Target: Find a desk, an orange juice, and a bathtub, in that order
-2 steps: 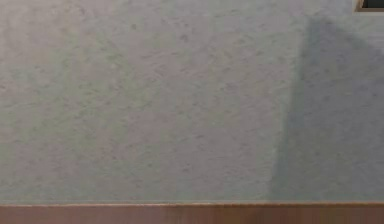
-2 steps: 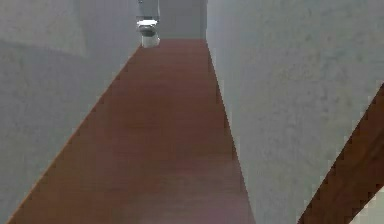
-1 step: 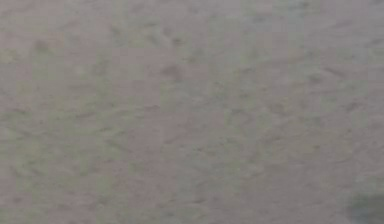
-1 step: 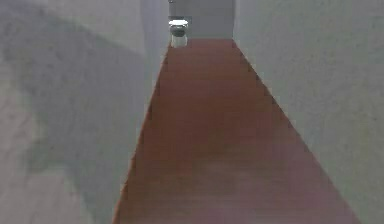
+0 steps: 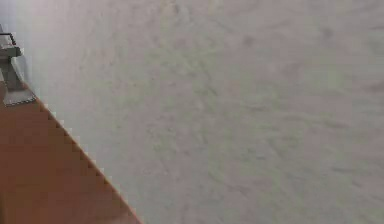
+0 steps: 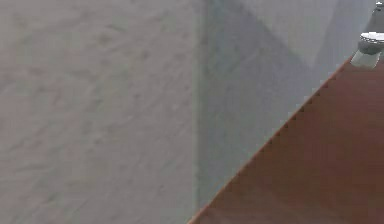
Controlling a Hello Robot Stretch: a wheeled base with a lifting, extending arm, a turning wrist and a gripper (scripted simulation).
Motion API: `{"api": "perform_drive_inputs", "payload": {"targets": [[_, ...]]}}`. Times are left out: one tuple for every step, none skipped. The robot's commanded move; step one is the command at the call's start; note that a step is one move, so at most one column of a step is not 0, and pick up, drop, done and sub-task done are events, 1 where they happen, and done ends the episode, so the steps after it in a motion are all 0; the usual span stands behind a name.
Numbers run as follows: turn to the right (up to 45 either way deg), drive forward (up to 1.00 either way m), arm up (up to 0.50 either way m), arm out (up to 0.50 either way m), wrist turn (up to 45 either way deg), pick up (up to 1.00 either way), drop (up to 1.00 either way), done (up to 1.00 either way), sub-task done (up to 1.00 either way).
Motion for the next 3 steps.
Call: {"api": "perform_drive_inputs", "payload": {"targets": [[-42.0,0.0,0.0,0.0,0.0,0.0,0.0,0.0,0.0],[0.0,0.25,0.0,0.0,0.0,0.0,0.0,0.0,0.0],[0.0,0.45,0.0,0.0,0.0,0.0,0.0,0.0,0.0]]}}
